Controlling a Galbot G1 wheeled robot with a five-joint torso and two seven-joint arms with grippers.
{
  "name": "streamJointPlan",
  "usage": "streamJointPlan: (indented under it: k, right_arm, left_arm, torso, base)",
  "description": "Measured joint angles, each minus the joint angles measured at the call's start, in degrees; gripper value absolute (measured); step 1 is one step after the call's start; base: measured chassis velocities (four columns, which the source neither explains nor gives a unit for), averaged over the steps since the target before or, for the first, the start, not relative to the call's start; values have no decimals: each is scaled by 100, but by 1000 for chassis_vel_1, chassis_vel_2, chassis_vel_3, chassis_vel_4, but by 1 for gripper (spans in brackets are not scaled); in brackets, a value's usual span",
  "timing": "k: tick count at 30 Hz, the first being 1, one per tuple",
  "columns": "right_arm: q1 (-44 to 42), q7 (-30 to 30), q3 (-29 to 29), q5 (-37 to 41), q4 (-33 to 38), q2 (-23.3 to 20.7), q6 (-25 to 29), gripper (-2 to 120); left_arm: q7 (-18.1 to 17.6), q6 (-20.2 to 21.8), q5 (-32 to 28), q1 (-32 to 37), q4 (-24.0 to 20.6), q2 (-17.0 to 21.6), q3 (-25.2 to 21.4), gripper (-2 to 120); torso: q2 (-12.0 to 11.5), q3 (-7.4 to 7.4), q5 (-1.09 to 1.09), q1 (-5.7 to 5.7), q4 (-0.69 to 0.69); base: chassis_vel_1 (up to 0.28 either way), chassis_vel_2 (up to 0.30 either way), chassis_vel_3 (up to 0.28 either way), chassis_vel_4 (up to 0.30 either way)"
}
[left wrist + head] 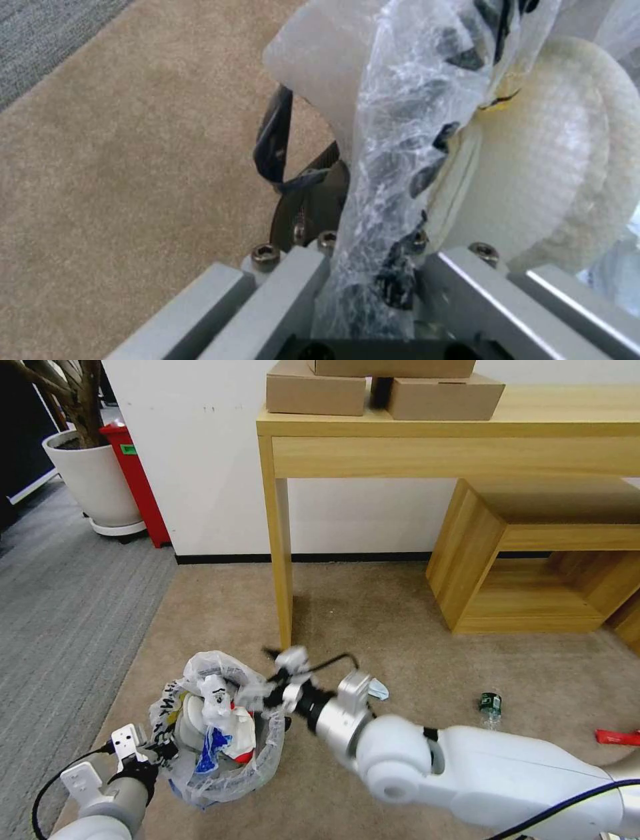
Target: Pick up the trash bin and place the garbage on the floor into it.
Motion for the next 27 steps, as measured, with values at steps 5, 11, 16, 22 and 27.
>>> streamJointPlan:
  k: [5,11,16,22,27]
  right_arm:
    - [-500,225,1255,-228,-350,-44,-98,100]
    - [-1087,263,2207,-508,-628,-127,-122,100]
    - [-1890,416,3117,-906,-934,-146,-246,100]
    - [-2803,557,3944,-1565,-1194,-61,-272,100]
    - [-3323,641,4462,-1988,-1253,80,-329,100]
  left_arm:
    - [2,8,-2,12,-38,47,-49,0]
    - [9,13,-8,-24,-48,72,-55,0]
    - [14,30,-5,-103,-1,93,-22,0]
    - [39,71,44,-126,45,80,25,0]
    - [68,72,83,-113,56,98,25,0]
  torso:
    - [0,0,0,0,1]
    - [0,0,0,0,0]
    - [0,0,0,0,-1]
    - [0,0,1,0,-1]
    - [0,0,0,0,0]
  base:
    - [0,0,0,0]
    - [0,0,0,0]
    - [0,0,0,0]
    - [0,0,0,0]
    - [0,0,0,0]
